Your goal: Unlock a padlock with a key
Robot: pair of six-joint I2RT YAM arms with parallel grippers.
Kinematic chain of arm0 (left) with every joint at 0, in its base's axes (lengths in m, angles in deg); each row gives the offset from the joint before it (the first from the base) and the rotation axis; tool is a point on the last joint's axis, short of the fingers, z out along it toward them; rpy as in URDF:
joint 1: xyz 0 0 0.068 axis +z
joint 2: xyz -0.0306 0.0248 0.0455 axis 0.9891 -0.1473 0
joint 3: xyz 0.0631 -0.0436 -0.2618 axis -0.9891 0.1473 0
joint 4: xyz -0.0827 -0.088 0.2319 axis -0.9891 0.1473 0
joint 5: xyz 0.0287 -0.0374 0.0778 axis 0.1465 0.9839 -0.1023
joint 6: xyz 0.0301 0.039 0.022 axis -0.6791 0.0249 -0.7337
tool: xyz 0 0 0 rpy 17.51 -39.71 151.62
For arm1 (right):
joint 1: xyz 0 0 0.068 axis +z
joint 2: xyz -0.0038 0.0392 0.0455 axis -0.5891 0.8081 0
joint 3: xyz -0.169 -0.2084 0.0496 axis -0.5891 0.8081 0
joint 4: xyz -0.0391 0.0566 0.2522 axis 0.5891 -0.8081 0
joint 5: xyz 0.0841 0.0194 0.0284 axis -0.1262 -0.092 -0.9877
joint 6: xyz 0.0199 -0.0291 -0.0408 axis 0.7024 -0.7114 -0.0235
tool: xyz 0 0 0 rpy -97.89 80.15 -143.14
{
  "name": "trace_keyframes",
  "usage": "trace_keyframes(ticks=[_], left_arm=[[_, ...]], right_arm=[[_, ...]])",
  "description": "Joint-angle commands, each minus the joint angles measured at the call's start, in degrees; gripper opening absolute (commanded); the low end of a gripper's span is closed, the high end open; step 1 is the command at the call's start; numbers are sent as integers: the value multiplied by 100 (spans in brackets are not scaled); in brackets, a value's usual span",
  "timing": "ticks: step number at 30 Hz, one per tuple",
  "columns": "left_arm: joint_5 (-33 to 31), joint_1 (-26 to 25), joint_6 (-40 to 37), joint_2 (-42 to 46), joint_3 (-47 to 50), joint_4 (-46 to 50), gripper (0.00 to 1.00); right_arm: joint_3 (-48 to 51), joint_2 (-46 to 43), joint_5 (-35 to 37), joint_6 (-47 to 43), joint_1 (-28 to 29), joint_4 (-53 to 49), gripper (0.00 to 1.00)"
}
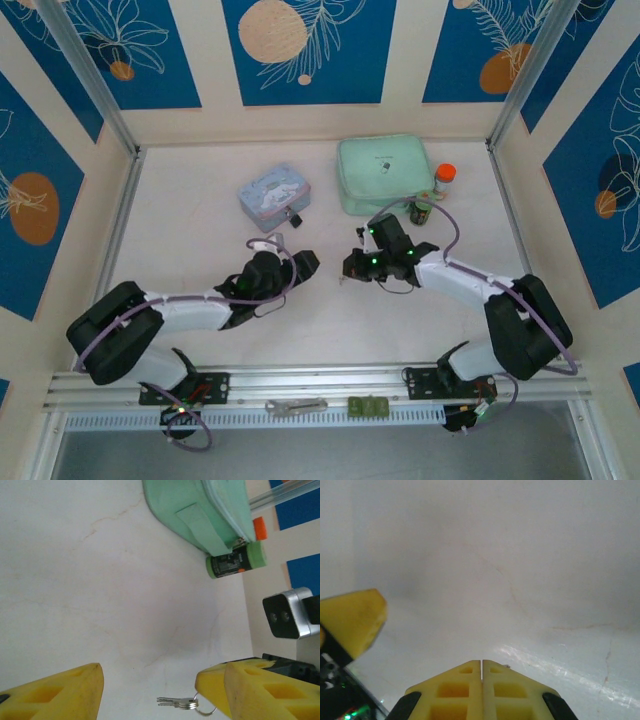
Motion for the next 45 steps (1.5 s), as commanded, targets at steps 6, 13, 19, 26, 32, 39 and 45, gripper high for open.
trace_keyframes(ticks=[6, 13, 19, 26, 32, 39, 45], left_arm=[[-27, 8, -327, 74, -127, -206, 66], [-227, 88, -427, 274, -45, 93, 66], [-446, 215, -563, 699, 98, 508, 67], [-748, 262, -860, 1176, 75, 1067, 67], [-973, 395, -861, 1553, 217, 1326, 69], [-1126, 501, -943, 1950, 315, 1682, 69], [-1135, 556, -950, 2088, 369, 1727, 69]], right_arm=[[-164, 261, 111, 137, 165, 69, 0], [-833, 828, 1078, -40, 825, -235, 0], [-1047, 1069, 2712, 70, 1020, -1800, 51], [-935, 748, 2545, -619, 1291, -1559, 55], [-1346, 1357, 2077, -1231, 1519, -1471, 54], [-1723, 1926, 1898, -1270, 1626, -1529, 53], [-2003, 2461, 2128, -1214, 1676, -1815, 50]])
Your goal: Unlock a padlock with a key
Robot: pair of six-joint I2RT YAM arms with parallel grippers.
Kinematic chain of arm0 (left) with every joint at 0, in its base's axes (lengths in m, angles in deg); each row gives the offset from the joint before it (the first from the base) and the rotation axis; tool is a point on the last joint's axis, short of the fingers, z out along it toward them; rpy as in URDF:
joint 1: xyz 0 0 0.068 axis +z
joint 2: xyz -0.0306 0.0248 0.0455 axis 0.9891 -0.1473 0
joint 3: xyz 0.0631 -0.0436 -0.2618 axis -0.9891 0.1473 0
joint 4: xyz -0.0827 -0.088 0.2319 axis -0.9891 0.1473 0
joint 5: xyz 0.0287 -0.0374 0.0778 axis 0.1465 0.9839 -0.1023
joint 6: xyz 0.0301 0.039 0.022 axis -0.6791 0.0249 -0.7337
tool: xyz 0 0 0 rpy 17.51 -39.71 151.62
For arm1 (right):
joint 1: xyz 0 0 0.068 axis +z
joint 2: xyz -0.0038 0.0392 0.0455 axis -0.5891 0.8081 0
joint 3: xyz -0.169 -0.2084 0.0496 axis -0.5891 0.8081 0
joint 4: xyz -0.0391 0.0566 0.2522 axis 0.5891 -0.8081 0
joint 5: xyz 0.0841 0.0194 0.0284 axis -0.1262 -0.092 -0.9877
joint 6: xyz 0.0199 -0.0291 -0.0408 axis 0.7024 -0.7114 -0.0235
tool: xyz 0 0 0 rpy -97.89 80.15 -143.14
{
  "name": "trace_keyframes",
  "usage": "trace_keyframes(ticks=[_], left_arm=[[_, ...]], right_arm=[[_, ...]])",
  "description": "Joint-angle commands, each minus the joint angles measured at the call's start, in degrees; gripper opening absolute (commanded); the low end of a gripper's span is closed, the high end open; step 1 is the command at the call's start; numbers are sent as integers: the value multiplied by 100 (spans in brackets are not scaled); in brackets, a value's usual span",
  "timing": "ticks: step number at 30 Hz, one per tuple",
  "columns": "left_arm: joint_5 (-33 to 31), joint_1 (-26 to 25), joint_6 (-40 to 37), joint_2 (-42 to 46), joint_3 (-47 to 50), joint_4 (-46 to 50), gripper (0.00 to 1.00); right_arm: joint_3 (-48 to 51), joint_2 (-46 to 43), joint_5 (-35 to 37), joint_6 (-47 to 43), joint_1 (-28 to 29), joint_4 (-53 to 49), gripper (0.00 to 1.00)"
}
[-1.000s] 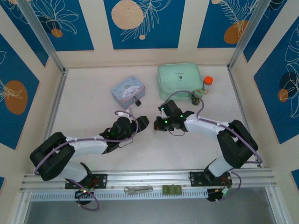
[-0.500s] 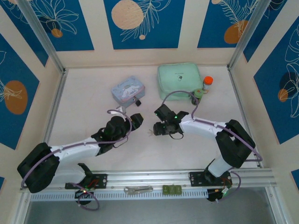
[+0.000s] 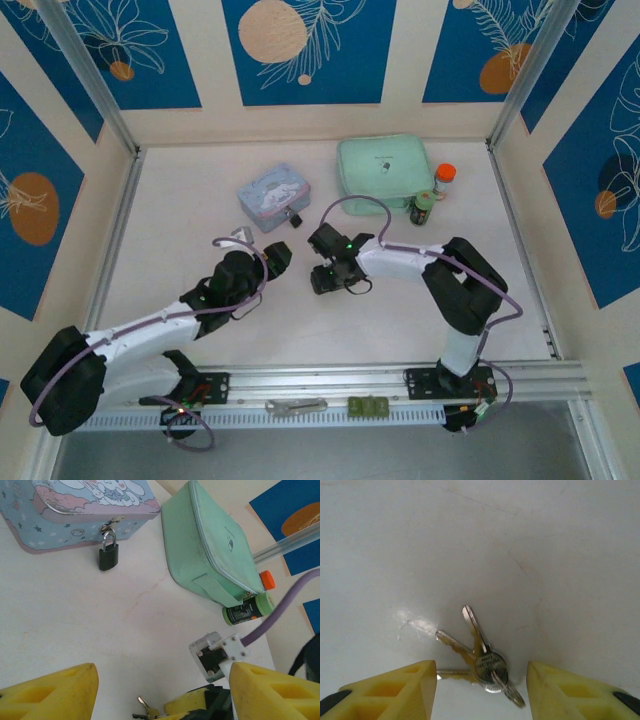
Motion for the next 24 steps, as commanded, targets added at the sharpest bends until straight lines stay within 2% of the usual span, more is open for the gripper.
trace_keyframes(ticks=[1, 7, 14, 21, 24], left_arm=[[-130, 76, -137, 128, 96, 123, 69], [-154, 108, -127, 214, 147, 157, 69], [-198, 157, -128, 283, 168, 193, 69], [-150, 183, -136, 233, 133, 163, 69], [-7, 177, -135, 120, 116, 39, 69]], right_arm=[[-174, 235, 71, -50, 78, -332, 50], [-219, 547, 268, -2, 96, -577, 43], [-212, 795, 458, 207, 137, -749, 22], [-24, 744, 337, 531, 64, -566, 0], [142, 536, 76, 641, -77, -347, 0]])
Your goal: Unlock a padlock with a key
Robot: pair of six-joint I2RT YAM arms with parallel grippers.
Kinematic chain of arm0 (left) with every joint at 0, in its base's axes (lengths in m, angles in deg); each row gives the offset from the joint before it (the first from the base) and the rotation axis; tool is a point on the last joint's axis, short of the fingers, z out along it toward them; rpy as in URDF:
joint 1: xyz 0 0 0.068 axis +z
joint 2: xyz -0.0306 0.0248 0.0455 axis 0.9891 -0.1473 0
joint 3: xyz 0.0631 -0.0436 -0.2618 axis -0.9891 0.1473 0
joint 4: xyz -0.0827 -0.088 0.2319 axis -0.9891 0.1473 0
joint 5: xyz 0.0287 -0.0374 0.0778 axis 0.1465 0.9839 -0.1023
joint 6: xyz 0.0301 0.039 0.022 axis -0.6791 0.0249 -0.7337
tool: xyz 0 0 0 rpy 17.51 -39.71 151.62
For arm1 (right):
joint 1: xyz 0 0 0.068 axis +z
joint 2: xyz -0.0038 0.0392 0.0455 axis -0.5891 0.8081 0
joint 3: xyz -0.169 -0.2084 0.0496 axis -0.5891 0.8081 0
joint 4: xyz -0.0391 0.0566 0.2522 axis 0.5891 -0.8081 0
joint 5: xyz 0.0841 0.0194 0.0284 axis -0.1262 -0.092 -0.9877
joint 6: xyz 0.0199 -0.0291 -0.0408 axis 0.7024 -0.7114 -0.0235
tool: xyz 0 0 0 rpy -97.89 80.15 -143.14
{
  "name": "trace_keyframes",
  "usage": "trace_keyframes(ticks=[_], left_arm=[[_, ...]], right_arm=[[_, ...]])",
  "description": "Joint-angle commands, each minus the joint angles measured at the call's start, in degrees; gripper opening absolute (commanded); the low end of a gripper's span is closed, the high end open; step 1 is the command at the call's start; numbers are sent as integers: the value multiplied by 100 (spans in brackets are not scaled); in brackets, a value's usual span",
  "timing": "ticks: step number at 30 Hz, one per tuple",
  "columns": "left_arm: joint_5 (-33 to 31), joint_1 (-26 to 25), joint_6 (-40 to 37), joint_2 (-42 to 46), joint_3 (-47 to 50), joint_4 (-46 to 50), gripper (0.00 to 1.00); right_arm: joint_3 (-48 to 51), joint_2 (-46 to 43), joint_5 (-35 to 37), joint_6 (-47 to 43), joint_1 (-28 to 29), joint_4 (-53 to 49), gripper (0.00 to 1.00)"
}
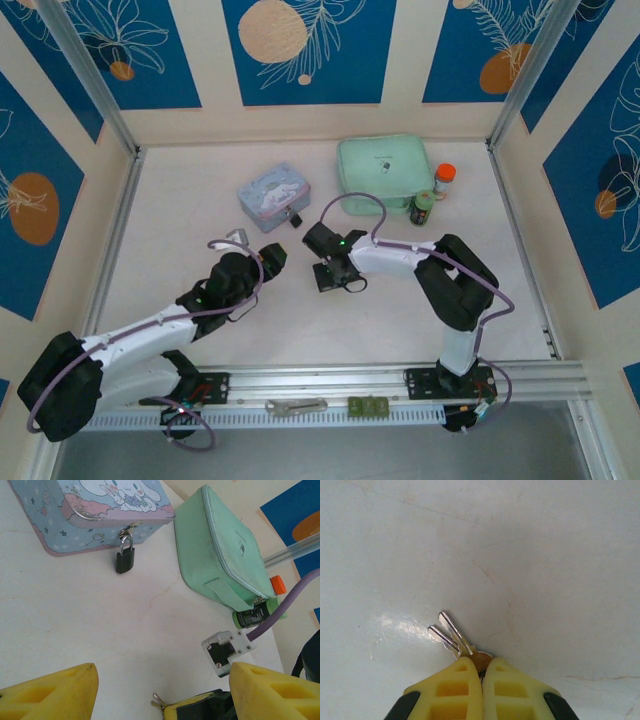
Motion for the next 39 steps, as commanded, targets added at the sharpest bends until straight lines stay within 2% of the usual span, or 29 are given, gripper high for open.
trace_keyframes(ticks=[1, 11, 17, 25, 31, 39], left_arm=[[133, 69, -144, -101, -22, -149, 69], [806, 62, 76, -617, -88, -692, 68], [1203, -69, 467, -1117, -59, -1149, 66], [1149, -441, 815, -1670, -132, -1669, 66], [1015, -750, 1062, -2216, -316, -2161, 62], [995, -933, 1464, -2956, -590, -2865, 58]], right_arm=[[507, 207, -529, 265, -156, 167, 0], [1401, -1125, -2078, 1175, -1021, 1333, 0], [1835, -1465, -2697, 1687, -1328, 1920, 0], [2246, -1857, -2956, 2207, -1607, 2436, 0], [2428, -2163, -2895, 2581, -1708, 2753, 0], [2473, -2332, -2804, 2655, -1708, 2863, 0]])
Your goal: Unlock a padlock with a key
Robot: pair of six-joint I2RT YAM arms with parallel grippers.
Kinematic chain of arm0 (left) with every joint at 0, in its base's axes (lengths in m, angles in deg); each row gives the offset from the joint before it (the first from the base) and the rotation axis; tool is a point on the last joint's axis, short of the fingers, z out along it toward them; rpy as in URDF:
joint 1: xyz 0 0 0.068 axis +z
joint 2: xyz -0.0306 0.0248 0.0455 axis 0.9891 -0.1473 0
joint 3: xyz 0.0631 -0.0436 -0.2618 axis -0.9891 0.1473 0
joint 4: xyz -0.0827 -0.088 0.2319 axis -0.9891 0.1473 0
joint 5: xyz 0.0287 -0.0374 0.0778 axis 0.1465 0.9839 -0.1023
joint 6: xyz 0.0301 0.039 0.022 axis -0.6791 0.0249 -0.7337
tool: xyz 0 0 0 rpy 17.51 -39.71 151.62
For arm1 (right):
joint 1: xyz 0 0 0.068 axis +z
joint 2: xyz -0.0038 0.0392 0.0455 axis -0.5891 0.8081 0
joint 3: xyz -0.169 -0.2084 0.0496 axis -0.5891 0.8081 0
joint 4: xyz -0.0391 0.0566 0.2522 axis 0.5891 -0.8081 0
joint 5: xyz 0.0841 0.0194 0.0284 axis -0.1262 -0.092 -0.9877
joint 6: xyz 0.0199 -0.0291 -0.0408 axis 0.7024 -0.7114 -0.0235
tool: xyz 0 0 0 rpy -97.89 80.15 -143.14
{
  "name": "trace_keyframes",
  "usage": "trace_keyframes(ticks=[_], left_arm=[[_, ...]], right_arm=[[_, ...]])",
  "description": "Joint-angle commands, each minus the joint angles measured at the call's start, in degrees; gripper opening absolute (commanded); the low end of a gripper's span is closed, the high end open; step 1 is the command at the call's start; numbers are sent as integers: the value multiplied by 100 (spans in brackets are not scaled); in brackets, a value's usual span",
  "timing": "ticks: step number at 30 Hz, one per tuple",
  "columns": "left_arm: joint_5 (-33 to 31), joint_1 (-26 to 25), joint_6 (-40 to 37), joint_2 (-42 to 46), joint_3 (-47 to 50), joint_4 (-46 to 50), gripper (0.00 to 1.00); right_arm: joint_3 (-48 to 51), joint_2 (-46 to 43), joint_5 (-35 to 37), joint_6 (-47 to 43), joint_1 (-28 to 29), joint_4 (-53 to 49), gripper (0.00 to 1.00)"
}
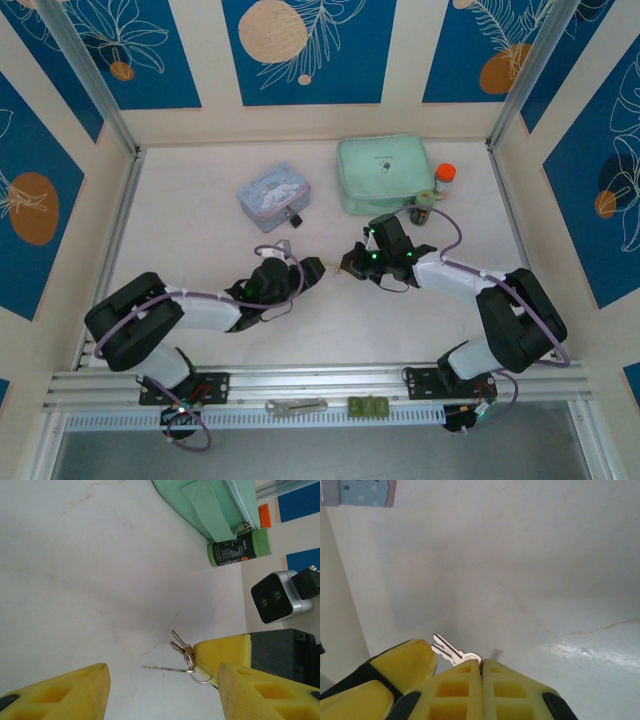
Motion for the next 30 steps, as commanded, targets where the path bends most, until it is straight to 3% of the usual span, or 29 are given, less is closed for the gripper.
trace_keyframes(ticks=[1, 7, 13, 20, 25, 30], left_arm=[[-48, -66, 224, -199, -234, -533, 58], [-19, -65, 295, -470, -388, -742, 58], [-127, -65, 203, -559, -473, -719, 50], [5, -66, 267, -721, -508, -877, 33], [44, -66, 268, -721, -499, -861, 32], [14, -70, 275, -714, -458, -903, 19]], right_arm=[[83, -102, -83, 106, -14, 113, 0], [151, -94, -171, 150, -14, 269, 0], [188, -120, -237, 160, -10, 338, 0], [211, -151, -238, 195, -5, 386, 0], [211, -168, -235, 221, -6, 417, 0], [206, -164, -233, 222, -14, 408, 0]])
